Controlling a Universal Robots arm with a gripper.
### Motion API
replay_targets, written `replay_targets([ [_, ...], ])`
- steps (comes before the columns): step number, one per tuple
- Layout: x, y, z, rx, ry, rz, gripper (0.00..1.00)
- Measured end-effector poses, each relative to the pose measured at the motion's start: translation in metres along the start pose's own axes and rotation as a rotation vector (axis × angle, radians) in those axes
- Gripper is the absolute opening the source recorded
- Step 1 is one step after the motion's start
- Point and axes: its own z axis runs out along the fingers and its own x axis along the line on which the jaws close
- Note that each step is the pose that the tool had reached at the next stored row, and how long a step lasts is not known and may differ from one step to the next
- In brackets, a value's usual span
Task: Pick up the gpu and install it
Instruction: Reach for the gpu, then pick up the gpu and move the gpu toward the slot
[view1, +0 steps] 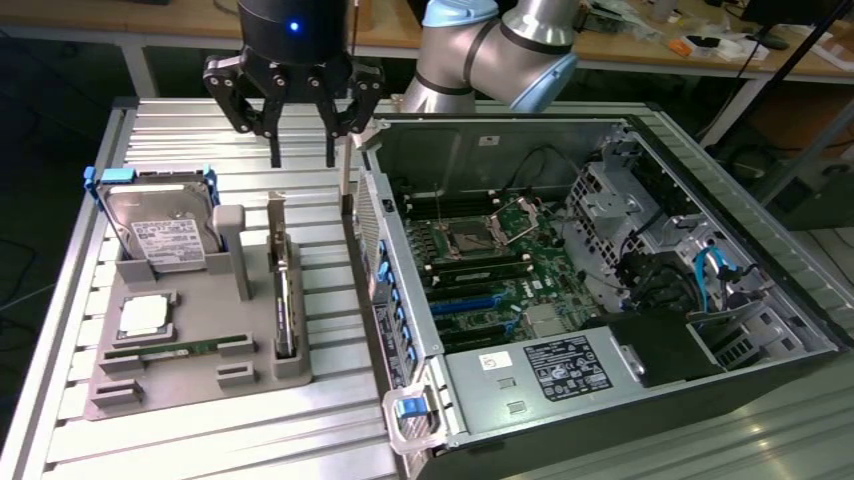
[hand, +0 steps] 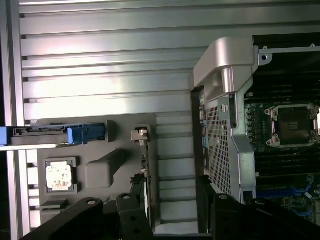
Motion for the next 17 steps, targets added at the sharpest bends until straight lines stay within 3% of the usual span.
replay_targets([
  [7, 0.0101, -0.0004, -0.0001, -0.0001, -0.0001, 0.000, 0.54],
  [17, 0.0106, -0.0006, 0.0024, -0.0001, -0.0001, 0.000, 0.54],
])
